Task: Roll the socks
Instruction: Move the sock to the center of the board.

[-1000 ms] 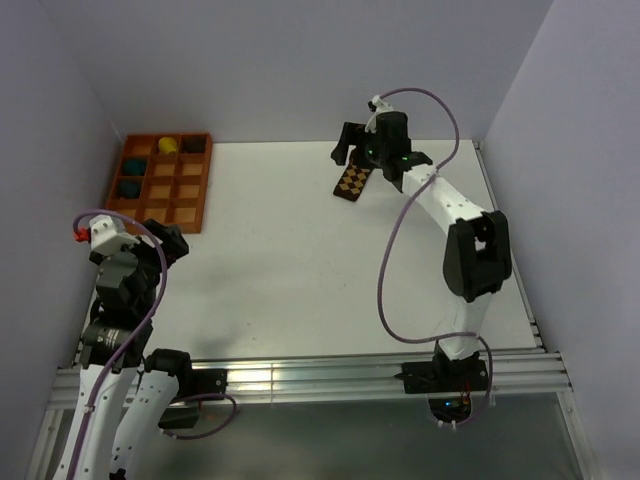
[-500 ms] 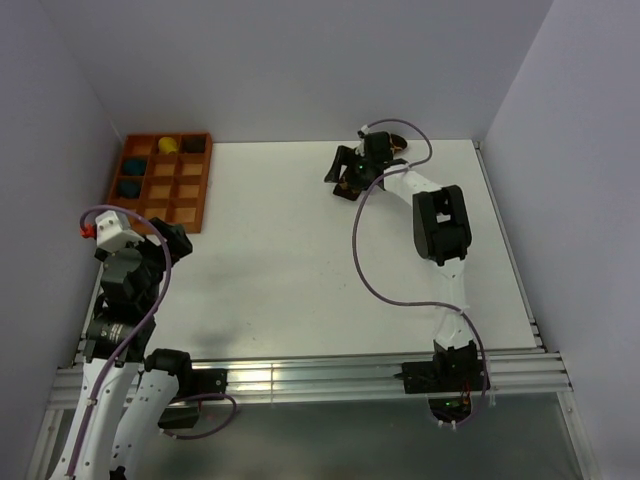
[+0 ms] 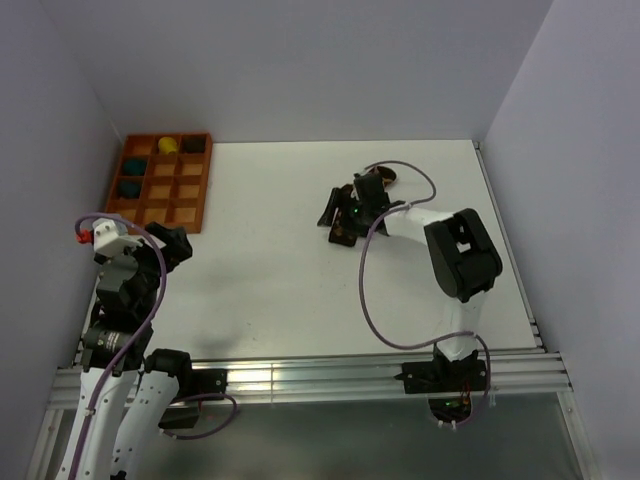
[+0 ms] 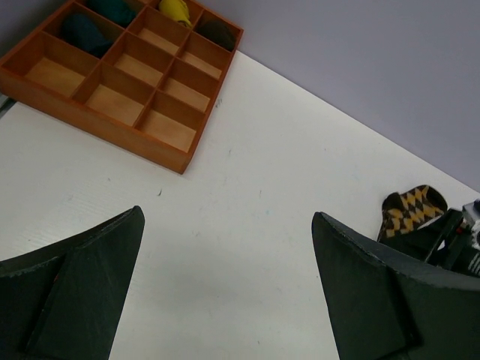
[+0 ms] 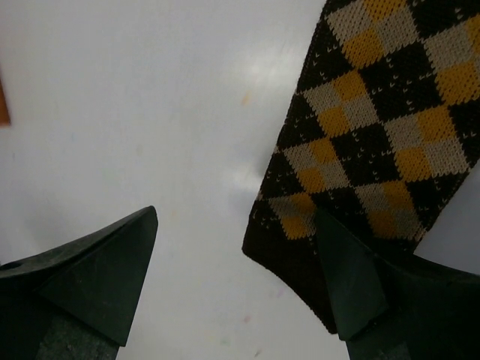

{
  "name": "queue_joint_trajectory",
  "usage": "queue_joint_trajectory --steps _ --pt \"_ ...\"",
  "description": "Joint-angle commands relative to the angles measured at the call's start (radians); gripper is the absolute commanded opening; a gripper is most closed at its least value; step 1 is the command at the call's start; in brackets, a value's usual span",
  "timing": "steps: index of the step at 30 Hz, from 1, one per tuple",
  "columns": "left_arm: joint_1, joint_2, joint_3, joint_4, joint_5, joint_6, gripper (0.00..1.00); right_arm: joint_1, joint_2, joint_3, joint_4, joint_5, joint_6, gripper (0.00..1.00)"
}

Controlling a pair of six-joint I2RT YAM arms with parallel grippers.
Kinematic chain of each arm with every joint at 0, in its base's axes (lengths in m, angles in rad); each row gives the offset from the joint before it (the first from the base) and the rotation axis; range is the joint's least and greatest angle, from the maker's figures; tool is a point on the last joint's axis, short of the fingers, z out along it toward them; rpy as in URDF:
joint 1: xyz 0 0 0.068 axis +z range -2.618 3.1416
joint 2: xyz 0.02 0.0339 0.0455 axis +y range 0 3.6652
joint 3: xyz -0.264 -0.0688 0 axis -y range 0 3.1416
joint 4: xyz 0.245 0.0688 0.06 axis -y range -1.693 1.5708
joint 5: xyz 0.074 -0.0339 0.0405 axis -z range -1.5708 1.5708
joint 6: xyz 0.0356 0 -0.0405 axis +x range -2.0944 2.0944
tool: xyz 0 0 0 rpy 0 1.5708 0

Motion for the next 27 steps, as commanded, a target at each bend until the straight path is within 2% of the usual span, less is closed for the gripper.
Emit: queue_joint_trajectory --steps 1,3,7,10,12,13,17,22,26,27 --pt "-0.002 -0.011 0.033 -0.011 0.06 -0.016 0.99 0.118 -0.149 -0.209 0.016 0.083 0.132 0.94" --pt "-0.003 -0.007 0.038 -0.016 0.075 -0.014 1.0 0.206 -0.214 -0.304 0.021 0.143 0.204 0.94" --pt "-0.003 0.017 0.045 -0.026 0.126 -0.01 0.99 0.358 -0.317 -0.33 0.021 0.247 0.249 0.94" --pt "-0.003 0.045 0.047 -0.029 0.167 -0.017 0.99 0.425 -0.339 -0.248 -0.031 0.29 0.185 0.95" --pt "-0.005 0.066 0.05 -0.032 0.207 -0.014 1.0 0.435 -0.36 -0.179 -0.06 0.299 0.102 0.95" --pt "-0.005 0.087 0.05 -0.032 0.222 -0.014 0.99 0.433 -0.366 -0.157 -0.086 0.354 0.07 0.94" --pt "-0.003 0.134 0.036 -0.011 0.299 -0.005 0.99 0.386 -0.34 -0.051 -0.169 0.437 -0.091 0.93" --pt "-0.005 0.18 -0.004 0.058 0.425 0.039 0.99 0.206 -0.261 -0.033 -0.149 0.351 -0.185 0.87" --pt "-0.005 0.215 -0.016 0.09 0.475 0.043 1.0 0.097 -0.183 -0.004 -0.145 0.313 -0.234 0.8" --pt "-0.005 0.224 -0.018 0.095 0.483 0.043 0.99 0.07 -0.17 0.007 -0.145 0.304 -0.245 0.72"
